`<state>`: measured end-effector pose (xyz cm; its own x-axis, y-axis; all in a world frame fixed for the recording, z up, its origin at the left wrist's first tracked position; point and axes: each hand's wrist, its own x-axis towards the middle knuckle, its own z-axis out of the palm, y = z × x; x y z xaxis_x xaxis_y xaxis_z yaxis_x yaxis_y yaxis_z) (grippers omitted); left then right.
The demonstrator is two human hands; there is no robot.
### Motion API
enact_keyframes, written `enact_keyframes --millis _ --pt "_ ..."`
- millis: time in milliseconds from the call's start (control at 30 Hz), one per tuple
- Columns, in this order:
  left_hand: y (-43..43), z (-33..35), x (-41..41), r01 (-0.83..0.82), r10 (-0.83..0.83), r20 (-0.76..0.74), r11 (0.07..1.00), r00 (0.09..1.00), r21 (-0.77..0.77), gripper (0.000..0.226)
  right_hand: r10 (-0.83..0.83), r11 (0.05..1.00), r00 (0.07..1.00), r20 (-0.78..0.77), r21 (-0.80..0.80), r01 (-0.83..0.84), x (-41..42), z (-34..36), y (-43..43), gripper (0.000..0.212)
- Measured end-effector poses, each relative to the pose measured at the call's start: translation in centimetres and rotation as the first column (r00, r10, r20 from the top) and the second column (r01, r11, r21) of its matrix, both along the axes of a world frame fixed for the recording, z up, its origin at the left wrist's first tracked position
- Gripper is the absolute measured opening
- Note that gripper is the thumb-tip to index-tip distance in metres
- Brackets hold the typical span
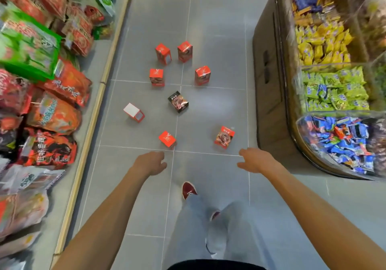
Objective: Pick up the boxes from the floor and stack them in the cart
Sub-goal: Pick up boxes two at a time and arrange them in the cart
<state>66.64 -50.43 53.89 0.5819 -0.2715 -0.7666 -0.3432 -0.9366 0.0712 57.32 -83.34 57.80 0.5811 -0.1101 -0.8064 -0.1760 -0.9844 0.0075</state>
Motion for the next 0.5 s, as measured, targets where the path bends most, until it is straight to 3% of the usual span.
enact_keyframes --millis 167,300,500 --pt "-0.8 -3.1 2.9 -0.116 0.115 -0.053 0.993 0.992 -0.008 0.043 0.075 0.997 0.995 -0.069 0.006 -0.075 5.4 -3.5 -0.6 0.053" --pt "-2.1 -6.3 4.3 -0.245 0.245 -0.055 0.969 0.968 -0.003 0.043 0.163 0.987 0.986 -0.023 0.019 -0.162 9.9 -6.6 -1.1 0.051" --pt "-4.6 -12.1 6.1 -0.579 0.568 -0.147 0.815 0.81 -0.036 0.037 0.343 0.939 0.939 -0.006 0.016 -0.343 14.6 -12.2 -3.2 0.052"
